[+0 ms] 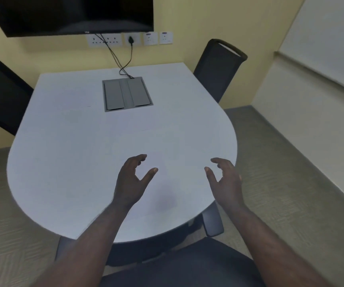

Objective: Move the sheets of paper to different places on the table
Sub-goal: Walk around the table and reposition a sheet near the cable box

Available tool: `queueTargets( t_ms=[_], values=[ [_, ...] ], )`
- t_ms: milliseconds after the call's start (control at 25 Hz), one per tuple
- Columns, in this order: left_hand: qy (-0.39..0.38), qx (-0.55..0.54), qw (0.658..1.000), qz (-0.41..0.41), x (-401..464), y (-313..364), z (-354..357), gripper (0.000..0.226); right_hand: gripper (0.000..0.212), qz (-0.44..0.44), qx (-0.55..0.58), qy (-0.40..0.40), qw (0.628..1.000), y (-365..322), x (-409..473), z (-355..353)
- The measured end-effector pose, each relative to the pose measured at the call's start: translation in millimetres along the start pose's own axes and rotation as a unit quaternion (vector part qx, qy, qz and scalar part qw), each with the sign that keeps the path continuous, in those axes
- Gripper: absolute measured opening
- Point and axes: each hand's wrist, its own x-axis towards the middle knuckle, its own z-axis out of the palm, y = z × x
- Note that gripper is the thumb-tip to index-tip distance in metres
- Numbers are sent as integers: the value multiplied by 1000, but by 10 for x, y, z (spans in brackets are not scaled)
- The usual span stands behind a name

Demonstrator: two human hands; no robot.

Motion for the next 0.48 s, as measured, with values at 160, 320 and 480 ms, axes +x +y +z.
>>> queueTargets(
  t_ms=[160, 320, 480],
  values=[
    [-20, -10, 999, 32, -45, 329, 247, 39, 23, 31, 22, 32, 999, 78, -100, -388],
    [-29, -14, 998, 62, -93, 756, 540, 33, 24, 28, 27, 59, 997, 178, -91, -830],
    [-27, -21, 996, 83, -197, 1242, 967, 32, 26, 18, 27, 88, 996, 397, -14, -1387]
  ],
)
